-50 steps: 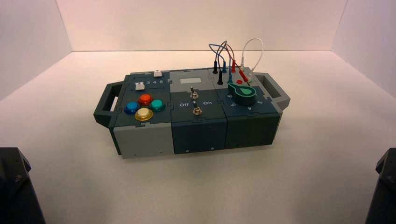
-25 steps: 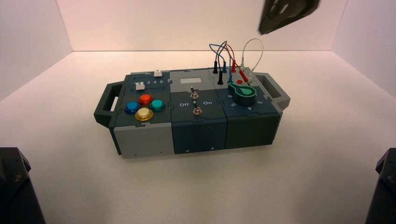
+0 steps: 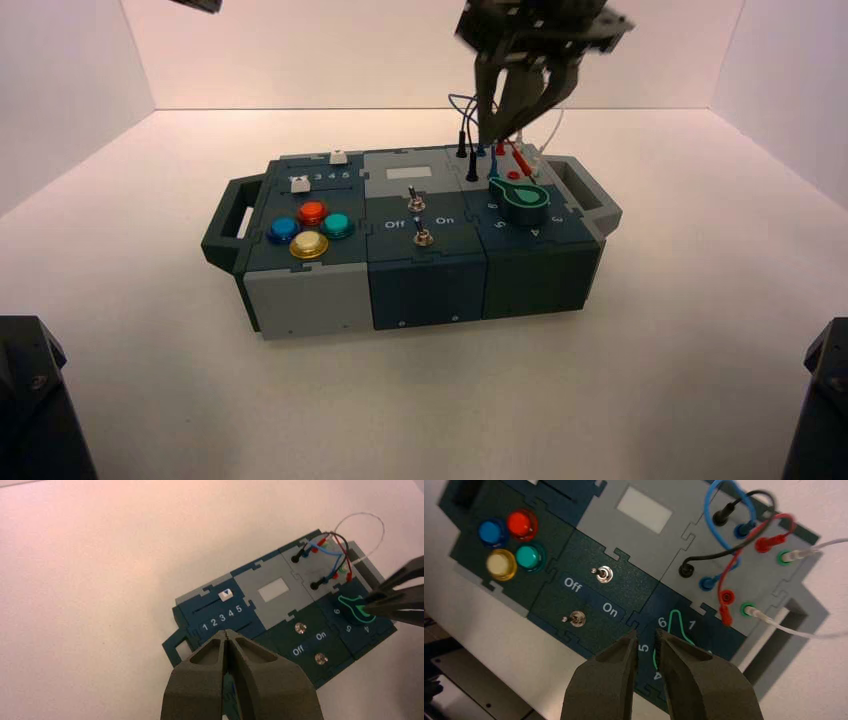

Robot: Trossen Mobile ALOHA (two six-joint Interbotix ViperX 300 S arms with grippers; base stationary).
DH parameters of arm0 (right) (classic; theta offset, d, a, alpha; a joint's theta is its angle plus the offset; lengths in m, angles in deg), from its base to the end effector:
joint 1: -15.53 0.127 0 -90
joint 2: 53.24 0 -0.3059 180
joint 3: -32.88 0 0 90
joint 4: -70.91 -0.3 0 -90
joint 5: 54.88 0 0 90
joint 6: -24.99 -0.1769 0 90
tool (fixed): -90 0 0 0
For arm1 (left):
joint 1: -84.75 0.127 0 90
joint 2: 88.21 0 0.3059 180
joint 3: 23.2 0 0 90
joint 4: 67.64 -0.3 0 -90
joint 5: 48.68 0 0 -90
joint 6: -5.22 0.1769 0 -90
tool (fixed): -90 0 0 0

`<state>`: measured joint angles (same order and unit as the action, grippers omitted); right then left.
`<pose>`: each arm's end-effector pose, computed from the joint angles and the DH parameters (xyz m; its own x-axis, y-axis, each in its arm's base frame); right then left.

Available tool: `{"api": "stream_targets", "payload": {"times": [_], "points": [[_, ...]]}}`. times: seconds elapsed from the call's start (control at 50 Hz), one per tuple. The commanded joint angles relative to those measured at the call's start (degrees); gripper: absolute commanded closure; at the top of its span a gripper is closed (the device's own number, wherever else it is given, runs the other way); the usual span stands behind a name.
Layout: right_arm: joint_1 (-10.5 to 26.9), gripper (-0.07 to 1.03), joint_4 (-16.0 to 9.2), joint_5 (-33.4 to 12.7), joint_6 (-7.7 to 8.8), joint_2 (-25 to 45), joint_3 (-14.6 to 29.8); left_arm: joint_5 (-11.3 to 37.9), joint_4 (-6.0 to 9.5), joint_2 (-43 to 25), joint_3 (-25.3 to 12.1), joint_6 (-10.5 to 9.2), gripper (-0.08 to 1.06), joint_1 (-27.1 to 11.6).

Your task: Pull the black wire.

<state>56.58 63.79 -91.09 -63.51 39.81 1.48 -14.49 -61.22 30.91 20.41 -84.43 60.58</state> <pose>0.2349 0.2217 0.0965 0.2036 0.2744 -0.9398 -0.6188 0.7799 0.0936 0.2313 -0.1160 0.1869 0.5775 -0.3280 -0.7476 0.3858 0.9167 -0.1043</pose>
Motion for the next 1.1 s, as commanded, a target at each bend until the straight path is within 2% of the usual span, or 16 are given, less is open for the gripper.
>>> {"api": "stream_targets", "payload": {"times": [0.02, 0.22, 0.38, 0.54, 0.68, 1.1], "points": [[0.26, 0.76, -0.18, 0.26, 0.00, 2.02, 2.37, -0.70, 0.18, -1.58, -1.05, 0.09, 1.01, -2.37], [-0.09, 0.76, 0.44, 1.05, -0.18, 5.19, 3.52, -0.79, 0.18, -5.19, -2.46, 0.00, 1.01, -7.73], [-0.18, 0.76, 1.32, 1.49, -0.35, 7.21, 4.75, -0.88, 0.18, -6.06, -1.93, -0.09, 1.01, -9.58], [-1.49, 0.75, 1.85, 1.58, -0.97, 9.32, 5.80, -1.32, 0.35, -6.06, -1.76, -0.09, 1.01, -10.46], [-3.16, 0.71, 1.85, 2.02, -0.97, 10.28, 6.24, -1.41, 0.44, -6.42, -1.58, -0.09, 1.01, -11.16], [-3.52, 0.69, 1.85, 2.55, -0.97, 11.60, 8.09, -1.41, 0.44, -6.68, -1.49, 0.26, 1.01, -11.25]]}}
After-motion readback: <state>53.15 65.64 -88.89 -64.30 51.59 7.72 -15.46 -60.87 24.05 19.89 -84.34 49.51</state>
